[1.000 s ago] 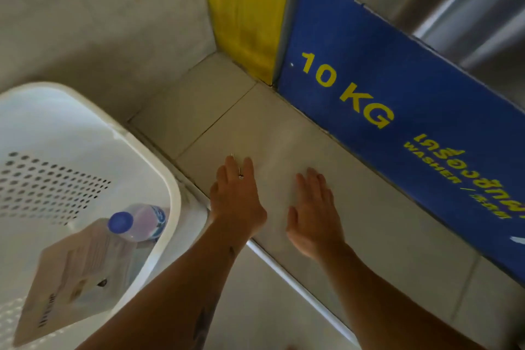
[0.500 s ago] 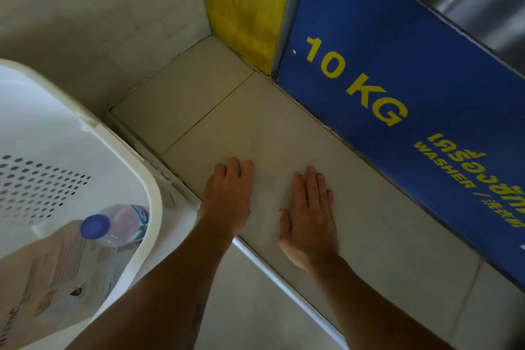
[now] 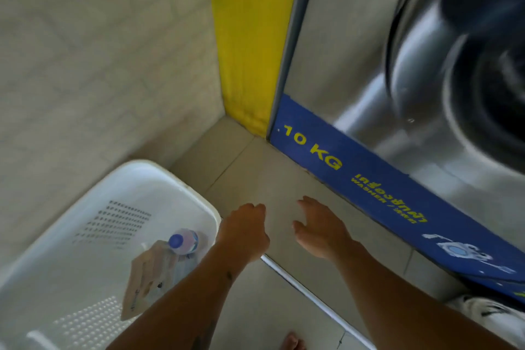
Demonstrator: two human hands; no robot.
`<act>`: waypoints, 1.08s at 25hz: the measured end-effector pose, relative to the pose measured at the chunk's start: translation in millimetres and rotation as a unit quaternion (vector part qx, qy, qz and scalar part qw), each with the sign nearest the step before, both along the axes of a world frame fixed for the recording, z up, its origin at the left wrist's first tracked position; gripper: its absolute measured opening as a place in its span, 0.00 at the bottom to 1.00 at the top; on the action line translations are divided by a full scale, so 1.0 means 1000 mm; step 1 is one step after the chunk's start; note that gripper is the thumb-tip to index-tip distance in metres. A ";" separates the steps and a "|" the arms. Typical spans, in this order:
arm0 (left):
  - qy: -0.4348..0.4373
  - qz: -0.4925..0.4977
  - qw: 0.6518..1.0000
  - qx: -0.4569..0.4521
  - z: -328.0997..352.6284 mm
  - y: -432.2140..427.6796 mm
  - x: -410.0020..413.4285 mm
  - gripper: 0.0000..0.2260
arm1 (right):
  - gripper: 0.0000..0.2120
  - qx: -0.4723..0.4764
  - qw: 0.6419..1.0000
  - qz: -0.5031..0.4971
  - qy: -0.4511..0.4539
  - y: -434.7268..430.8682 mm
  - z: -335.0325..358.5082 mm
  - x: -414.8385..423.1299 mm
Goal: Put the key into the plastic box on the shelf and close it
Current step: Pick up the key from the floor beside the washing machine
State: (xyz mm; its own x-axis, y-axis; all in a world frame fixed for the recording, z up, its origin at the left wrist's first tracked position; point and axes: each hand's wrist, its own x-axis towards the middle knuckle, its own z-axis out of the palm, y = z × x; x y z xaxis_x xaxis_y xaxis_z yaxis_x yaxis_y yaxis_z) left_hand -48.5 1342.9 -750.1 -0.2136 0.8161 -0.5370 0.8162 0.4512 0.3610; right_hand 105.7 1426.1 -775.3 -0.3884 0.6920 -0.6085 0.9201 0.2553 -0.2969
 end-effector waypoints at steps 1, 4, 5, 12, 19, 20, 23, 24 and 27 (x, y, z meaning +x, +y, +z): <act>-0.005 0.015 1.000 -0.003 0.033 -0.006 -0.005 0.18 | 0.29 0.005 1.000 -0.006 0.008 -0.004 0.036 -0.002; -0.040 0.078 0.996 0.002 0.126 -0.025 -0.016 0.18 | 0.27 0.019 0.999 -0.019 0.034 -0.017 0.136 -0.012; -0.050 0.101 0.994 0.010 0.155 -0.032 -0.018 0.18 | 0.27 0.018 0.999 -0.020 0.042 -0.024 0.169 -0.015; -0.076 0.195 0.974 0.086 0.328 -0.091 -0.001 0.19 | 0.24 0.052 0.993 0.029 0.101 -0.076 0.362 -0.018; -0.045 0.292 0.938 0.180 0.436 -0.185 0.028 0.20 | 0.28 0.080 0.976 0.136 0.149 -0.134 0.460 -0.008; -0.037 0.310 0.932 0.185 0.447 -0.203 0.030 0.20 | 0.28 0.079 0.972 0.155 0.156 -0.147 0.471 -0.009; -0.002 0.360 0.908 0.216 0.481 -0.267 0.032 0.19 | 0.30 0.092 0.956 0.225 0.166 -0.192 0.504 -0.023; 0.010 0.374 0.900 0.224 0.492 -0.289 0.031 0.18 | 0.30 0.099 0.948 0.250 0.168 -0.208 0.514 -0.030; 0.035 0.431 0.869 0.240 0.522 -0.365 0.025 0.18 | 0.31 0.108 0.921 0.324 0.188 -0.267 0.541 -0.054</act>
